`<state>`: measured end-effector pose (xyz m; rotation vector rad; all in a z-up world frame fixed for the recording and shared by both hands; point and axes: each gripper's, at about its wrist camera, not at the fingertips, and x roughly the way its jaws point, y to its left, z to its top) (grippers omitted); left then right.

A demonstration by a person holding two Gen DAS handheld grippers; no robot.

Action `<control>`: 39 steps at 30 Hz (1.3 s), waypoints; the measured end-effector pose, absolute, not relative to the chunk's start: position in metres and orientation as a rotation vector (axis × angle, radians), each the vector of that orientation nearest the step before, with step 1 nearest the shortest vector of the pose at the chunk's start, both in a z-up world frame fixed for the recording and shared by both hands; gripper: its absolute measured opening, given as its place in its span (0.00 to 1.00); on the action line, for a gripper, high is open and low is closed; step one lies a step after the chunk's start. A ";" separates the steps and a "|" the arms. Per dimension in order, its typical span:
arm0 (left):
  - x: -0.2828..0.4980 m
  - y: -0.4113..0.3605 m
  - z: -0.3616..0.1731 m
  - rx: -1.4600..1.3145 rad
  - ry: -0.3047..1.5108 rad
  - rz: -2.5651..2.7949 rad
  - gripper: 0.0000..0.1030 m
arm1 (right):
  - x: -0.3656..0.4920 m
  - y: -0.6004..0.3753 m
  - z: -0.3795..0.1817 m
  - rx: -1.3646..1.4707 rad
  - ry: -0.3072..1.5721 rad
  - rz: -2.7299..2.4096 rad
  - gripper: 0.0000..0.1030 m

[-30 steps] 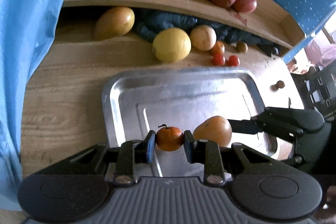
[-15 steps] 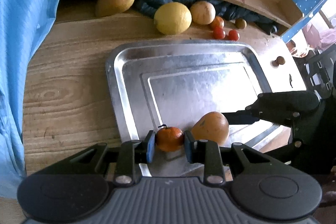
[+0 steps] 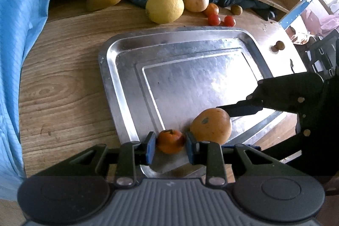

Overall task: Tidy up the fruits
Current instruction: 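Carry the pear and tomato onto the tray and open both tools, then withdraw both tools from the tray back toward the shelf fruits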

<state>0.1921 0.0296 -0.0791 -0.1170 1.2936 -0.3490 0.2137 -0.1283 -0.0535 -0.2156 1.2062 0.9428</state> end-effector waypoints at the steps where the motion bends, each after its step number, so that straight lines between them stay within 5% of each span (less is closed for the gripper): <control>1: 0.192 0.029 -0.079 -0.114 1.294 -0.349 0.31 | 0.213 -0.129 -0.053 -0.214 1.206 0.948 0.49; 11: 0.192 0.030 -0.076 -0.108 1.279 -0.353 0.50 | 0.213 -0.131 -0.050 -0.212 1.199 0.960 0.57; 22: 0.187 0.028 -0.062 -0.052 1.231 -0.432 0.87 | 0.219 -0.152 -0.043 -0.203 1.212 0.941 0.78; 39: 0.203 0.021 -0.045 0.069 1.205 -0.476 0.98 | 0.223 -0.202 -0.032 -0.322 1.262 0.820 0.94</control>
